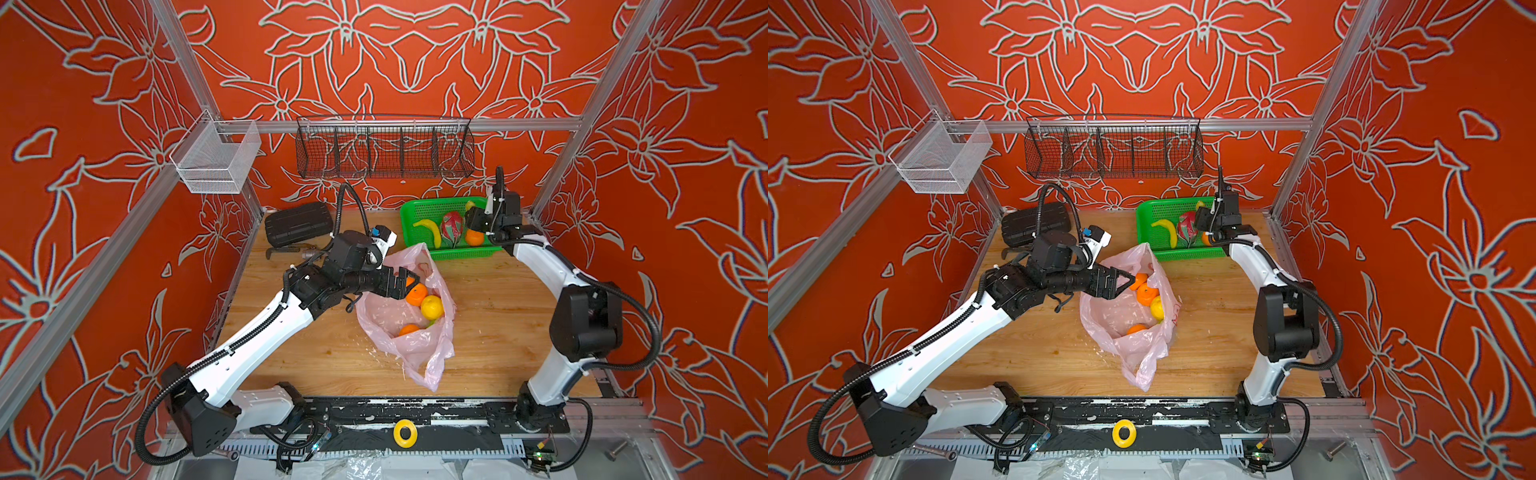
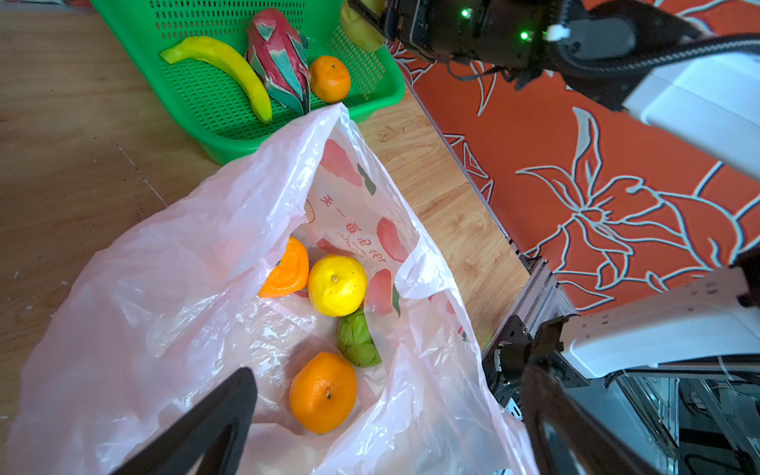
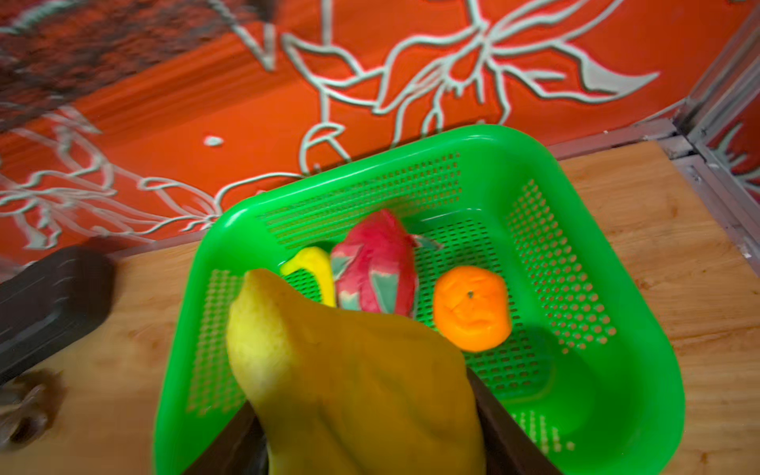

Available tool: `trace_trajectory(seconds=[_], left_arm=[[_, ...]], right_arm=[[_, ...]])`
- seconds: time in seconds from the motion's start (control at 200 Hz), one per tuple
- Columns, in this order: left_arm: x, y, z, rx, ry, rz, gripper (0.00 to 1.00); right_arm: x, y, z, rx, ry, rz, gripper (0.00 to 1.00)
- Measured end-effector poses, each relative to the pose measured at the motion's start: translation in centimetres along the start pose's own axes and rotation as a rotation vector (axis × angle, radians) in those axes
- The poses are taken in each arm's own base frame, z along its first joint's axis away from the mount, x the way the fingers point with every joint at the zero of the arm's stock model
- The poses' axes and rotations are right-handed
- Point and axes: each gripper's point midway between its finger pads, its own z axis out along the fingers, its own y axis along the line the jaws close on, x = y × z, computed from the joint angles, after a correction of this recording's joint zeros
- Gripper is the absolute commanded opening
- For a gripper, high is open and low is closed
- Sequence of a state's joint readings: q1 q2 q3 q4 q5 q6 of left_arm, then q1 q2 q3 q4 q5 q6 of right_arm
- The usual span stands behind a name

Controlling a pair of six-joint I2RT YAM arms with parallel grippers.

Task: Untie the knot of the plastic bag and take out the fruit
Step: Place the fruit in the basket.

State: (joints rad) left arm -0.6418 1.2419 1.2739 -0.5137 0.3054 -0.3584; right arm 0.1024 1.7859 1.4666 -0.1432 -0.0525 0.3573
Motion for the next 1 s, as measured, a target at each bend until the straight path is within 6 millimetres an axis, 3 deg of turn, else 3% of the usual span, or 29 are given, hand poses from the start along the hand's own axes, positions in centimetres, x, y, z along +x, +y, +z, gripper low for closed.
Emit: trace_trajectory(seconds=[0.25,0.56,0.731,1.001], left_arm=[[-0.1,0.1,-0.1,-0.01,-0.005,0.001,1.0],[0.8,-1.7,0.1,0.054,0.025,0.039,1.0],[1.0,-1.9,0.2,0.055,0.032,0.049,1.0],[1.2,-1.4,0.2,0.028,0.038,0.05,1.0]], right_arm=[[-0.7,-4.3,6.6,0.074,0.055,0.044,0.64],[0.1,-6.0,12.8,0.122,0.125,0.039,0.64],[1.3,-6.8,15.0,0.144,0.171,0.037,0.64],[2.9,-7.9,16.9,0.166,0.229,0.026,0.68]])
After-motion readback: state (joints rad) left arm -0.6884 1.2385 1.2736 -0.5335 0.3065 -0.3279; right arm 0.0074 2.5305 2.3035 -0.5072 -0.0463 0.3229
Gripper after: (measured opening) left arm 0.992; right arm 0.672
